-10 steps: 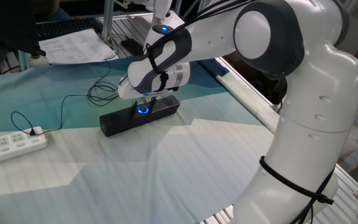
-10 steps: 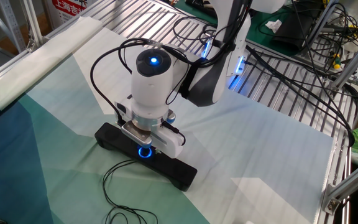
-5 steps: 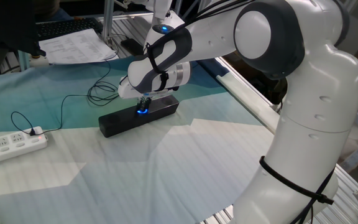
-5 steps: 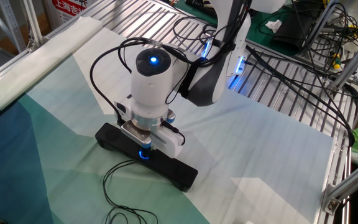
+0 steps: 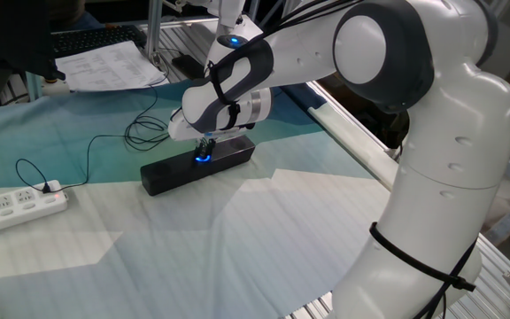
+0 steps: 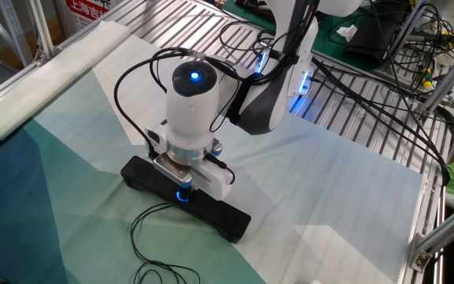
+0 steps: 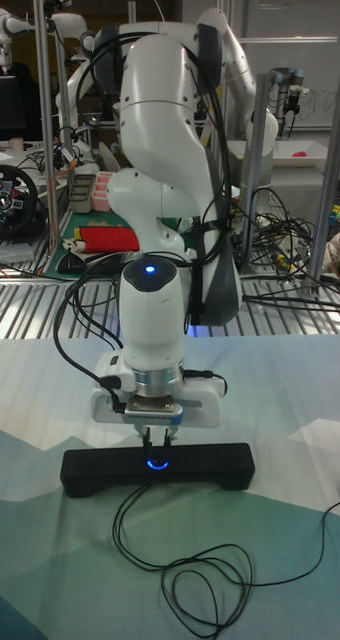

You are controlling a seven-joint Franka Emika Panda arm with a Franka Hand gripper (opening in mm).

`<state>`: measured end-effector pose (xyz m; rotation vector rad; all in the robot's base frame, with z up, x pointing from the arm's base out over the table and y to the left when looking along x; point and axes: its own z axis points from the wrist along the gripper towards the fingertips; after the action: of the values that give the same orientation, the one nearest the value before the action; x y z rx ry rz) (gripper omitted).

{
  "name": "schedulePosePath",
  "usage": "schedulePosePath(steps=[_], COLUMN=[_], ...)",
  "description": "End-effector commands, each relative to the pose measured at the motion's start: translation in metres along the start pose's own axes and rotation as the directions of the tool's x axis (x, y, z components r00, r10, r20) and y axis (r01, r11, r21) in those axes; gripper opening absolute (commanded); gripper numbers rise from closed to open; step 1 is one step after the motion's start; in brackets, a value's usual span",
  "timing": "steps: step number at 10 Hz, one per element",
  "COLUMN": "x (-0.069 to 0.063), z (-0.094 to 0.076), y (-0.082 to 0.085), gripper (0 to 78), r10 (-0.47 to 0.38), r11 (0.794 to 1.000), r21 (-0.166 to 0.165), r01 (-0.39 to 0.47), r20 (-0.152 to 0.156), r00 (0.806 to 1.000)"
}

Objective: Turn the knob to increase the volume of the speaker

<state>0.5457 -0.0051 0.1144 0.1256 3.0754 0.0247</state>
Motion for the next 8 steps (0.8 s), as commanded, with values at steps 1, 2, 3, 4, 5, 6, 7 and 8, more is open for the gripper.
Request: schedulePosePath(steps=[1,2,3,4,5,6,7,8], x=[0.0008,0.0008,0.0008,0.0008,0.0008,0.0008,0.0008,0.0008], z=[-0.0003,-0.0003,-0.0003,-0.0003,-0.0003,-0.0003,-0.0003,-0.0003], y=[0.0016,0.0016,0.0016,0.0016,0.0016,0.0016,0.0016,0.0016], gripper=[1.2,1.2,1.2,1.2,1.2,1.2,1.2,1.2], r10=[0.147,0.172,0.198,0.201,0.235,0.257,0.278,0.293], r11=[0.989,0.985,0.98,0.979,0.972,0.966,0.96,0.956], r21=[0.006,0.008,0.01,0.01,0.017,0.019,0.02,0.021], r01=[-0.147,-0.172,-0.198,-0.201,-0.235,-0.257,-0.278,-0.293], r20=[0.0,0.0,0.0,0.0,0.003,0.004,0.005,0.006], r00=[0.989,0.985,0.98,0.98,0.972,0.966,0.961,0.956])
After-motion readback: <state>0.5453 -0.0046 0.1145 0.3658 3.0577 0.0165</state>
